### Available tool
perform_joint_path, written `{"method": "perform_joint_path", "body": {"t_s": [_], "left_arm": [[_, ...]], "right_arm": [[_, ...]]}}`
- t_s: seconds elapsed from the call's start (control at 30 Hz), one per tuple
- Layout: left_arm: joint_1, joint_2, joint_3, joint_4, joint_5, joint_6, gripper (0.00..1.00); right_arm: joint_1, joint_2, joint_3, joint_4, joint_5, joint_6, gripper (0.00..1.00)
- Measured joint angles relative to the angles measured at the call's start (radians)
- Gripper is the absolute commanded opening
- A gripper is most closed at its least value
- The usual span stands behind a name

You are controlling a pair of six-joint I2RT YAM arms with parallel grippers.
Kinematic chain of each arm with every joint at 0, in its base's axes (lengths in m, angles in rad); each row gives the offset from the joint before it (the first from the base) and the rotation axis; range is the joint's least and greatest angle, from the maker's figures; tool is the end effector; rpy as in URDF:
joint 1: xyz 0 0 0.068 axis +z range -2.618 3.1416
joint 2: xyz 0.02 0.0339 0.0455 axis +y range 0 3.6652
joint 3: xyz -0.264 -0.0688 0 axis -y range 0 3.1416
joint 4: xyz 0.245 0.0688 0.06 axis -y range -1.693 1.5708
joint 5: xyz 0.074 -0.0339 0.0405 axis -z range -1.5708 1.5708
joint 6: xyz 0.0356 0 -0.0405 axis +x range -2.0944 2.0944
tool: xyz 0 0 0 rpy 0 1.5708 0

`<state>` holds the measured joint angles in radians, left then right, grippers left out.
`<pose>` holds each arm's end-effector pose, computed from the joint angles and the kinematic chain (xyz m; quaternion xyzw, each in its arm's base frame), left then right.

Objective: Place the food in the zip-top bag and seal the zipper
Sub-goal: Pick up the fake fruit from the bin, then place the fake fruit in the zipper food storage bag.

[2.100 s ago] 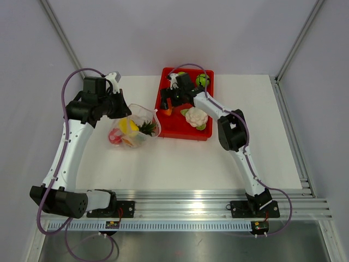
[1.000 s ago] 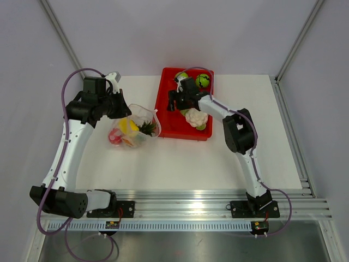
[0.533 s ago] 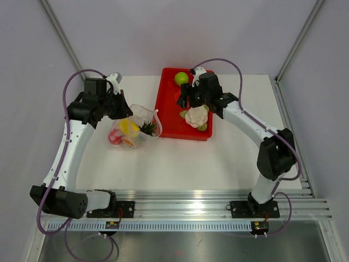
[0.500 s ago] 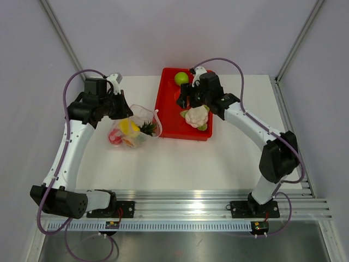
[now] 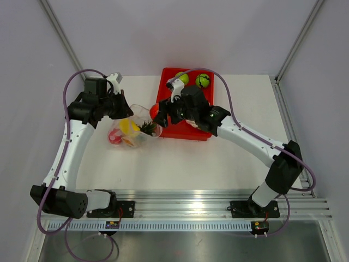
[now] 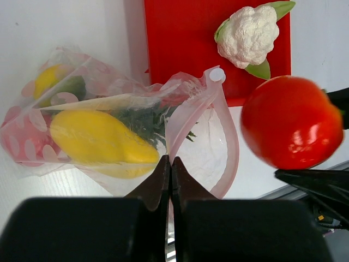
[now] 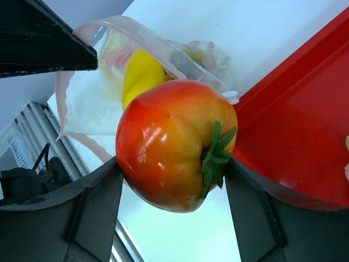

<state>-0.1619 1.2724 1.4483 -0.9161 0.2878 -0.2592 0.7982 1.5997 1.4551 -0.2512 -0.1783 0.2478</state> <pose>0.2480 -0.0507 0.3949 0.0138 0.9073 -0.2118 0.3630 0.2602 0.2760 0.3594 -0.2728 0.7844 0.3400 0.4413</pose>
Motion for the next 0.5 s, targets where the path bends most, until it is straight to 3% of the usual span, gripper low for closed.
{"method": "perform_joint_path", "body": {"t_s": [0.3, 0.43, 0.5], "left_arm": [[0.0, -0.002, 0.0, -0.003, 0.0, 0.0, 0.0], [0.0, -0.008, 0.0, -0.006, 0.0, 0.0, 0.0], [0.0, -0.013, 0.0, -0.009, 0.0, 0.0, 0.0]], "right_arm": [[0.025, 0.185, 0.162, -0.029, -0.05, 0.01, 0.67], [0.042, 0.255, 0.256, -0.059, -0.058, 0.016, 0.9], [0.053, 0.285, 0.306, -0.079, -0.06, 0.016, 0.94]]}}
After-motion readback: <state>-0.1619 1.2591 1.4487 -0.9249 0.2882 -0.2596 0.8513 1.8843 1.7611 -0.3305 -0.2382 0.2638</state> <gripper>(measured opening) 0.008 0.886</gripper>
